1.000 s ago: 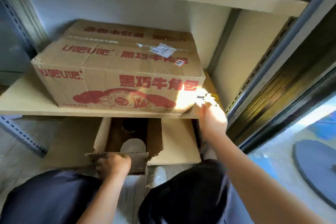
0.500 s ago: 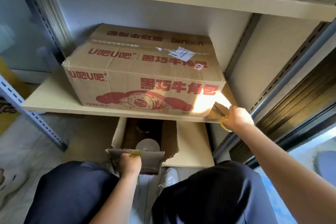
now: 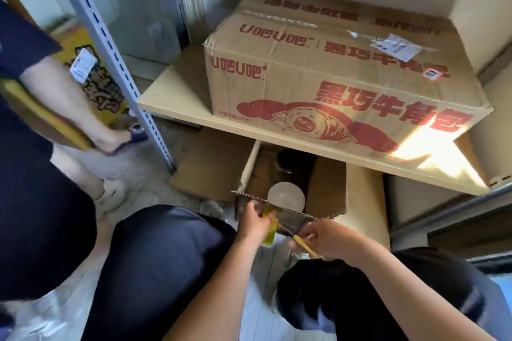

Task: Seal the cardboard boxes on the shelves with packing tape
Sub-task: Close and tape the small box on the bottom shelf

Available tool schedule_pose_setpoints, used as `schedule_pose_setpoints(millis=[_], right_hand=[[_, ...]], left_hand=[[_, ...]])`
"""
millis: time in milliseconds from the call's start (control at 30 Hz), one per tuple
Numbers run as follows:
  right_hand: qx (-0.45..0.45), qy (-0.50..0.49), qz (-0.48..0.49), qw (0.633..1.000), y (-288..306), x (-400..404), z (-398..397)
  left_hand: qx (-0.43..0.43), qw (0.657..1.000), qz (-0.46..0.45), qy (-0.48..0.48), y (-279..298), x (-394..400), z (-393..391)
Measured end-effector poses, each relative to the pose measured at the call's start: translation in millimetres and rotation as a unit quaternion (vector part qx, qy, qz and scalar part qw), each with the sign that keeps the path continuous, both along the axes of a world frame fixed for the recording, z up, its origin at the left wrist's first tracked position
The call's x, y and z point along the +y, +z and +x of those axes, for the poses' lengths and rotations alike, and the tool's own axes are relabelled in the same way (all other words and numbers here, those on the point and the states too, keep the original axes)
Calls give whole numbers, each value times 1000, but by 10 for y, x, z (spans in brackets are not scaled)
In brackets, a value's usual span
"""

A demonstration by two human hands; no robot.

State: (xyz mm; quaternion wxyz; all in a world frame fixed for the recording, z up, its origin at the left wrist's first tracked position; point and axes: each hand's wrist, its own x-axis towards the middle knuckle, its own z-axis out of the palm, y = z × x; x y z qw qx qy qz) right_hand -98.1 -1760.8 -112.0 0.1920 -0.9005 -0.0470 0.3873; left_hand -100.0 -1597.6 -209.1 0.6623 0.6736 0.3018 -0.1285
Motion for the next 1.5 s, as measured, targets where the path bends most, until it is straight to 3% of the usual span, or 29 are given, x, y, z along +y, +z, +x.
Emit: schedule_pose_setpoints(millis=[167, 300, 400, 533, 667, 933, 1067, 1233, 1333, 1500], right_hand=[[43, -82, 53, 994, -103, -16, 424], [7, -82, 71, 994, -194, 26, 562], [26, -68, 40, 997, -146, 39, 645], [48, 41, -61, 996, -222, 86, 538], [-4, 25, -74, 997, -458, 121, 349], [-16, -2, -140, 990, -650, 401, 79], [-21, -42, -115, 992, -696, 433, 19], [21, -116, 16, 993, -792, 495, -119], [-30, -124, 19, 992, -790, 538, -23], [-29, -155, 39, 987, -858, 578, 108]], left_hand=[[15, 999, -41, 1, -568, 146, 159], [16, 995, -51, -78, -246, 202, 129], [15, 995, -56, -83, -153, 209, 145], [27, 996, -38, -77, -118, 192, 95], [34, 997, -31, -61, -151, 211, 66], [45, 997, -12, -56, -166, 237, -57], [35, 998, -10, -47, -170, 280, -37], [19, 998, 37, -52, -161, 311, 7], [18, 997, 56, -45, -126, 319, 22], [37, 995, 74, -64, -147, 266, 23]])
